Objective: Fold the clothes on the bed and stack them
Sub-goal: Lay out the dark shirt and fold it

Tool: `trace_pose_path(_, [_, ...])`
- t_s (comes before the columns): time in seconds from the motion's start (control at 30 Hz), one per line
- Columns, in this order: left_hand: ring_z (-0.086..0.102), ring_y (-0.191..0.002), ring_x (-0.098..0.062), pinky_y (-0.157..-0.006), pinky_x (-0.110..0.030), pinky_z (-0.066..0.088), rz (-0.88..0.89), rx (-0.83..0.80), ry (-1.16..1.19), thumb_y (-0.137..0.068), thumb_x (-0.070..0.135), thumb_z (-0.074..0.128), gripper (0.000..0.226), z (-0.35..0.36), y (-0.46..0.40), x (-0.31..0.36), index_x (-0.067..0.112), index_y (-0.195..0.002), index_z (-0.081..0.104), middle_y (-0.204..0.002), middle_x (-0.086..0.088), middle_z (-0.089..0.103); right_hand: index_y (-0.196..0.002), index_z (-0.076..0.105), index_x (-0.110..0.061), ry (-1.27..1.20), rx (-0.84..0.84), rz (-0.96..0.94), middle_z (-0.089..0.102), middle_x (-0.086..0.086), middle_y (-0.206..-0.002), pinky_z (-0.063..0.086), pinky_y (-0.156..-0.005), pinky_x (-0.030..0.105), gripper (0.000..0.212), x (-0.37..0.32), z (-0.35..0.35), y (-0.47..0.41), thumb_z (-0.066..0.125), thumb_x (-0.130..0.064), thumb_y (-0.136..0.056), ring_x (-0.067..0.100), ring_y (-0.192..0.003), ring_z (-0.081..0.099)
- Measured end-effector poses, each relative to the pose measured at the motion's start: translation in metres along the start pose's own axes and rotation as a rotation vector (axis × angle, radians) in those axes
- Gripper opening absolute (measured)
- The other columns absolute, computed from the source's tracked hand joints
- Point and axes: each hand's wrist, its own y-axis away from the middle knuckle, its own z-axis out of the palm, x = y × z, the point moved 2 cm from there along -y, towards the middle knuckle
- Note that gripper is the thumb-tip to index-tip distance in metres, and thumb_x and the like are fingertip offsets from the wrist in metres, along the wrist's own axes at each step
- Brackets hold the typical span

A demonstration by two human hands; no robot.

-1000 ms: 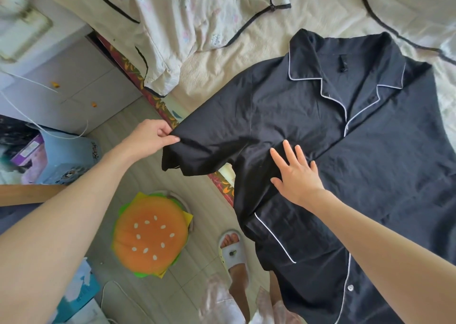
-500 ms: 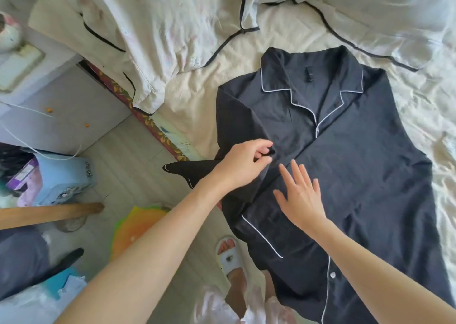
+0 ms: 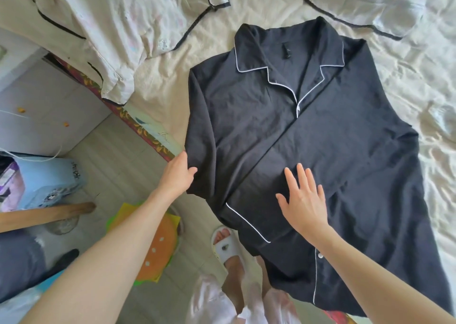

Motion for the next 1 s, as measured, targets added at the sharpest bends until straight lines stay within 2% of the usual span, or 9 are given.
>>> trace_pose_path(0.17, [0.058,-0.109,-0.032,-0.084,-0.038,0.049,0.039,0.281,-0.160,-0.094,0.027,0.056,0.036,-0.014,0.017,0.006,0.003,-0.122,0.054,-0.119,-0.015,0.060,-0.152,0.009,-0.024,-0.049,-0.037,-0.057,0.000,0.003,-0.160,0.016,-0.117,0.046,0.065,0.010,0.002,-0.004,0.040,-0.042,-0.098,0.023,-0.147,-0.001])
trace_pose_path(0.3, [0.058,-0.088,-0.035,-0.069,-0.040,0.045,0.120,0.447,-0.205,-0.092,0.025,0.060,0.027,-0.031,0.044,0.027,0.000,-0.102,0.059,-0.098,-0.016,0.059,-0.152,0.011,-0.023,-0.089,-0.040,-0.101,0.000,0.004,-0.160,0.015,-0.118,0.043,0.063,0.019,0.001,0.001,0.041,-0.039,-0.099,0.024,-0.147,-0.001])
trace_pose_path(0.4, [0.056,-0.085,-0.033,-0.069,-0.035,0.041,0.198,0.498,-0.182,-0.092,0.022,0.061,0.021,-0.034,0.062,0.059,0.001,-0.099,0.060,-0.095,-0.013,0.058,-0.152,0.012,-0.022,-0.106,-0.041,-0.125,0.001,0.005,-0.160,0.017,-0.118,0.042,0.062,0.026,-0.002,0.006,0.041,-0.038,-0.099,0.025,-0.147,0.000])
trace_pose_path(0.53, [0.055,-0.071,-0.009,-0.065,-0.014,0.043,0.289,0.437,0.103,-0.089,0.022,0.065,0.021,-0.021,0.072,0.126,0.004,-0.100,0.065,-0.088,-0.003,0.061,-0.152,0.013,-0.022,-0.137,-0.030,-0.122,0.000,0.004,-0.160,0.016,-0.117,0.041,0.062,0.046,-0.007,0.014,0.041,-0.038,-0.099,0.024,-0.147,0.001])
trace_pose_path(0.6, [0.064,-0.089,-0.012,-0.082,-0.024,0.052,0.311,0.209,0.293,-0.089,0.020,0.065,0.030,-0.003,0.071,0.163,0.007,-0.115,0.065,-0.106,-0.005,0.068,-0.152,0.013,-0.022,-0.165,-0.030,-0.121,0.001,0.004,-0.160,0.014,-0.118,0.041,0.062,0.059,-0.008,0.017,0.041,-0.037,-0.099,0.024,-0.147,0.001])
trace_pose_path(0.67, [0.058,-0.115,-0.014,-0.102,-0.023,0.039,0.370,-0.005,0.205,-0.092,0.021,0.060,0.038,0.018,0.069,0.186,0.014,-0.130,0.058,-0.128,-0.002,0.062,-0.152,0.013,-0.023,-0.193,-0.041,-0.121,0.001,0.004,-0.160,0.012,-0.118,0.041,0.062,0.071,-0.007,0.021,0.041,-0.038,-0.099,0.024,-0.148,0.000])
trace_pose_path(0.73, [0.050,-0.124,-0.014,-0.102,-0.019,0.033,0.389,0.022,0.111,-0.096,0.018,0.053,0.036,0.028,0.066,0.186,0.016,-0.132,0.056,-0.134,0.001,0.056,-0.152,0.012,-0.023,-0.199,-0.064,-0.129,0.000,0.004,-0.160,0.010,-0.118,0.040,0.062,0.082,-0.004,0.023,0.041,-0.038,-0.099,0.024,-0.148,-0.001])
trace_pose_path(0.83, [0.046,-0.127,-0.022,-0.106,-0.032,0.034,0.305,0.182,0.043,-0.095,0.014,0.052,0.040,0.031,0.063,0.150,0.016,-0.135,0.049,-0.137,-0.004,0.050,-0.152,0.009,-0.024,-0.144,-0.077,-0.160,-0.002,0.003,-0.160,0.007,-0.118,0.039,0.062,0.093,0.002,0.024,0.038,-0.039,-0.099,0.023,-0.147,-0.003])
trace_pose_path(1.0, [0.037,-0.133,-0.029,-0.106,-0.047,0.038,0.021,0.004,-0.175,-0.095,0.027,0.054,0.056,0.055,0.061,0.084,0.015,-0.146,0.031,-0.146,-0.010,0.035,-0.152,0.008,-0.025,-0.111,-0.103,-0.202,-0.004,0.002,-0.160,0.004,-0.119,0.040,0.061,0.098,0.009,0.021,0.036,-0.041,-0.100,0.023,-0.147,-0.004])
